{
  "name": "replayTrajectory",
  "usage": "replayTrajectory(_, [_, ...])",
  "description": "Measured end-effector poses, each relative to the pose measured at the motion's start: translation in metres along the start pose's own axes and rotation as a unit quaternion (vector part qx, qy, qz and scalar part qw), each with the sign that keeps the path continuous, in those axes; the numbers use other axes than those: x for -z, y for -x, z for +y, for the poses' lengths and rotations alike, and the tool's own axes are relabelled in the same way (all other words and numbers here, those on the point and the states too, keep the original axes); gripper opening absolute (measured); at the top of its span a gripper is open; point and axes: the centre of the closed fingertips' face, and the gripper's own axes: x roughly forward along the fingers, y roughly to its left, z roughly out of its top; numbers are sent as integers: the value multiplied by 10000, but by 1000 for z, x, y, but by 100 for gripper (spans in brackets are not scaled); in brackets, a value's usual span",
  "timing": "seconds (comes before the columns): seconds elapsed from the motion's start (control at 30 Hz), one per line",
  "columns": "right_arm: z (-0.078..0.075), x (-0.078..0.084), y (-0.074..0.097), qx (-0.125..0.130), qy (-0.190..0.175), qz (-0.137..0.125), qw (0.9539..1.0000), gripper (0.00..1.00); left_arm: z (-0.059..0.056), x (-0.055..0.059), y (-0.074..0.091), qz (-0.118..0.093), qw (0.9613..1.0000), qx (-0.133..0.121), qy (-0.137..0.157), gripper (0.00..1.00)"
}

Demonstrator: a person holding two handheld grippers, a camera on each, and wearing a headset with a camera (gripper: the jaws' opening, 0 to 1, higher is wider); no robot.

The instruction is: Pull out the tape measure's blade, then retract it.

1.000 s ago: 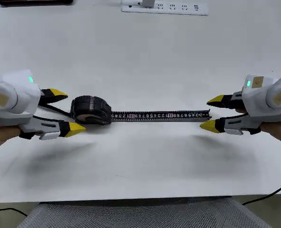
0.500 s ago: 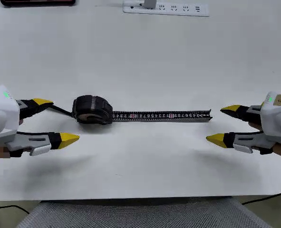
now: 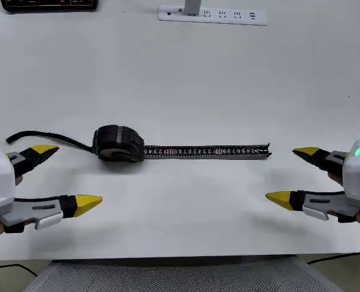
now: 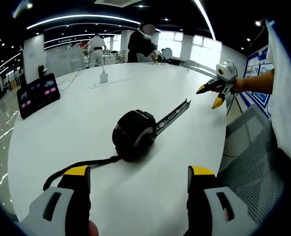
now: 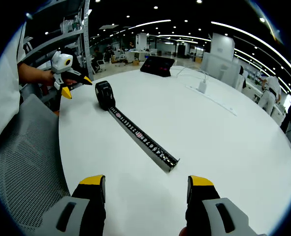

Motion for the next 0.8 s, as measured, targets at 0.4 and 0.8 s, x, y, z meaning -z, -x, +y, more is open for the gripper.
replayTrajectory(0.4, [11, 4, 5, 79, -160, -216, 9996, 72, -8, 13, 14, -44, 10000, -9, 89, 85])
replayTrajectory(0.8, [16, 18, 4, 123, -265, -200, 9994, 87, -9, 16, 14, -71, 9995, -64, 293, 89])
